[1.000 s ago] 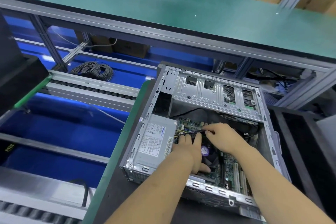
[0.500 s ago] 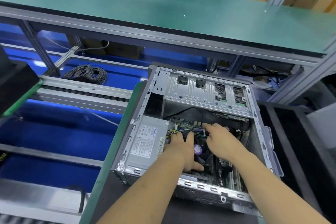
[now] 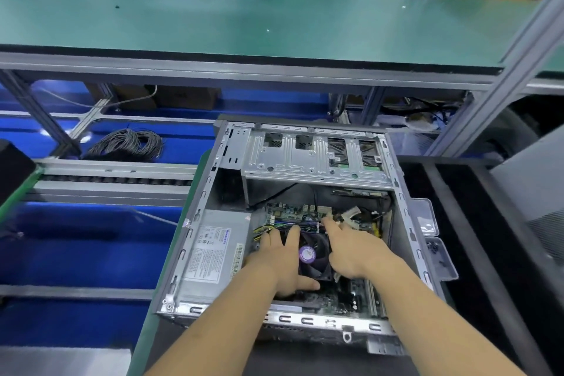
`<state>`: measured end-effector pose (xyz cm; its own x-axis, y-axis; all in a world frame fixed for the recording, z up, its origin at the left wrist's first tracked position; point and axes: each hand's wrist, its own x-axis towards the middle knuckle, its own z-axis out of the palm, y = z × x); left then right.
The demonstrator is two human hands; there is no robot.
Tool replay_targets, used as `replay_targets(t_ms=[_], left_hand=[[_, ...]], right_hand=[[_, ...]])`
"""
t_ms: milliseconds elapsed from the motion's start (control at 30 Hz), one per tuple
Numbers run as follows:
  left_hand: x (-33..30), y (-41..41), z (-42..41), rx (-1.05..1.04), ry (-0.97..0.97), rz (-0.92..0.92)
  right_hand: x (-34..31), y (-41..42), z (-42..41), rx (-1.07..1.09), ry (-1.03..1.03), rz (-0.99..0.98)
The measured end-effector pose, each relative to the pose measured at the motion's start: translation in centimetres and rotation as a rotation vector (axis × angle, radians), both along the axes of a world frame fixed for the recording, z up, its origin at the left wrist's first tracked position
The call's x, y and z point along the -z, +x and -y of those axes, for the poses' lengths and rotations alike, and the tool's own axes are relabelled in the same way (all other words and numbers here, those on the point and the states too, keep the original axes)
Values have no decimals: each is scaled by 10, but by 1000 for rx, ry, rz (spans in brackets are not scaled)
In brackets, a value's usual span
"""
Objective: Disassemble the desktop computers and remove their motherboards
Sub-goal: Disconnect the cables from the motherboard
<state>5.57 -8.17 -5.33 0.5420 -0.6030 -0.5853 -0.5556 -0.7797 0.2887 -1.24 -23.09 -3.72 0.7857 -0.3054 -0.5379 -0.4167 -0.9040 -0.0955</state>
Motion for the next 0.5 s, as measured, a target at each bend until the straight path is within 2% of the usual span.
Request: replay_targets(t_ms=[267, 400, 500], left_hand=[[3, 1, -1, 0, 4, -12], [3, 0, -1, 3, 2, -6], [3, 0, -1, 15, 5, 12]], right_hand=[[2, -1, -2, -16, -64, 90], [3, 1, 2, 57, -155, 286], [2, 5, -2, 58, -72, 370]])
